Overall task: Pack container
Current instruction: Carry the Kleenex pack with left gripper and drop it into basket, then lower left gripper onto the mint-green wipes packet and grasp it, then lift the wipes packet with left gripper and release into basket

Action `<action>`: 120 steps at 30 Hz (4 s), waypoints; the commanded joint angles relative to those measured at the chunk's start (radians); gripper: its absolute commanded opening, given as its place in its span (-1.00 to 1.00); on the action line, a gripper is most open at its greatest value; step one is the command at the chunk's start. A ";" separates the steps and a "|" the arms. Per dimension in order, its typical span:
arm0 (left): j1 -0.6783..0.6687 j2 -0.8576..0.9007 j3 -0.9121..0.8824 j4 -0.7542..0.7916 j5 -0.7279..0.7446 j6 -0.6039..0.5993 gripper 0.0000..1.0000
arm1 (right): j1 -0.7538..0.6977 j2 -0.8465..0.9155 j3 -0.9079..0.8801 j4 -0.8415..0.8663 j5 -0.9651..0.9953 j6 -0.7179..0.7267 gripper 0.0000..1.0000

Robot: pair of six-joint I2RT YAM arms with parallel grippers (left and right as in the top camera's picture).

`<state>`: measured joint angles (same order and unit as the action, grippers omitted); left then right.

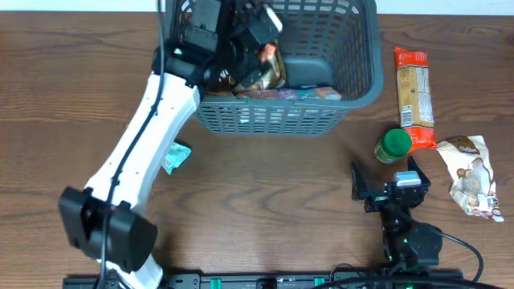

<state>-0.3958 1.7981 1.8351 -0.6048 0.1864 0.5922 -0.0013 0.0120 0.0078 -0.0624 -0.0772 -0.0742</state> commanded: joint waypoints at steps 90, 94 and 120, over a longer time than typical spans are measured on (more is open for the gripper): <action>0.457 -0.005 -0.813 -0.025 0.008 -1.180 0.41 | 0.016 -0.006 -0.003 -0.002 0.002 -0.013 0.98; 0.457 -0.005 -0.813 -0.025 0.007 -1.179 -0.35 | 0.016 -0.006 -0.003 -0.002 0.002 -0.013 0.98; 0.533 -0.372 -0.344 -0.015 0.016 -0.834 -0.89 | 0.016 -0.006 -0.003 -0.002 0.002 -0.013 0.98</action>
<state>0.1474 1.4998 1.3914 -0.6228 0.2001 -0.3855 -0.0013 0.0120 0.0078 -0.0624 -0.0772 -0.0742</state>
